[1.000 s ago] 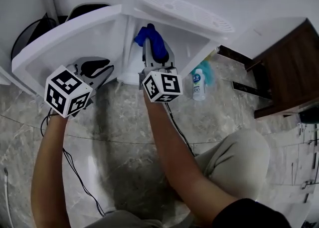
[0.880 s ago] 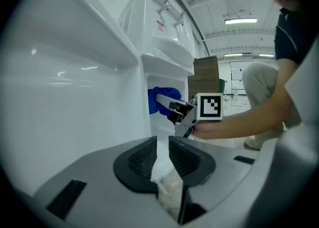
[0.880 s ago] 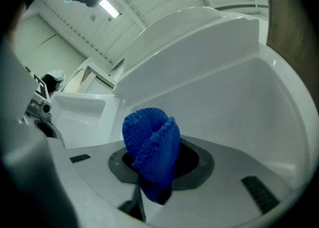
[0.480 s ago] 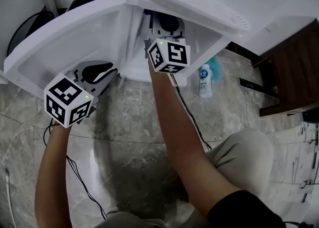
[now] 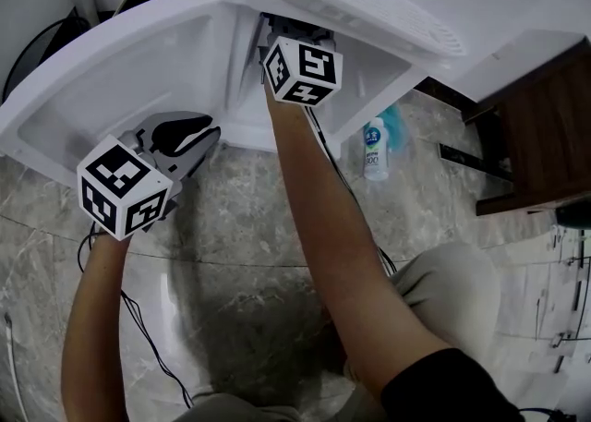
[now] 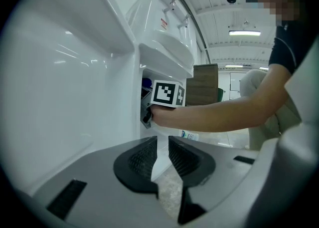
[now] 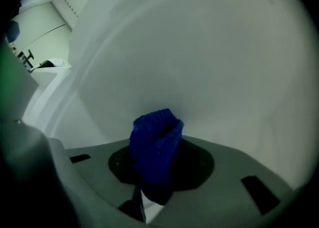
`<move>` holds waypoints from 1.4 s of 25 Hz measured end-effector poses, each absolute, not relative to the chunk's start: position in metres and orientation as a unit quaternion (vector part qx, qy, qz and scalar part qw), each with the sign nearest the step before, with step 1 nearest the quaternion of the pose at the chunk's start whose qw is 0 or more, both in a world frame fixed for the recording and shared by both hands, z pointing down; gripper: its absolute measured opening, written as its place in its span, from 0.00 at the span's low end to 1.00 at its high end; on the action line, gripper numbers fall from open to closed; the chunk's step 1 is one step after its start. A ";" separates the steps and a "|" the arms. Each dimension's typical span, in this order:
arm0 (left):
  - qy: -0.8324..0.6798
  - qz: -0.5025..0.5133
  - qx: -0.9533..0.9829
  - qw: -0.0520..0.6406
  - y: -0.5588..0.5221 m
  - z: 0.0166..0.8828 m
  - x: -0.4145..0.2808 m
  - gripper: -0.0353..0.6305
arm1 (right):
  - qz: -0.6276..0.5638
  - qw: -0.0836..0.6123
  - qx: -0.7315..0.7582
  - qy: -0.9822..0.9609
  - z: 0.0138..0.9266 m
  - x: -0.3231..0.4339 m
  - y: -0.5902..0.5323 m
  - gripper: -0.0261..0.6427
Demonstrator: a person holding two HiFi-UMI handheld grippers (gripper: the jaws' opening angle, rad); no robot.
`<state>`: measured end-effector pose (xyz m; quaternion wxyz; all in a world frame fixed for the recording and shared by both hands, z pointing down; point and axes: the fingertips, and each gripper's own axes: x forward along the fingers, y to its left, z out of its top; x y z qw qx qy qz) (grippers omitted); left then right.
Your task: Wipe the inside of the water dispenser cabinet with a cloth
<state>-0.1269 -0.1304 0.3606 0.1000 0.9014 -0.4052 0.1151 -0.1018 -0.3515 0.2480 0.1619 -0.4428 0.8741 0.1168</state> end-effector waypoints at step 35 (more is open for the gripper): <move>-0.397 0.102 0.907 0.101 -0.136 0.351 -0.113 0.17 | 0.113 0.132 -0.444 0.879 0.249 -0.109 -0.373 0.17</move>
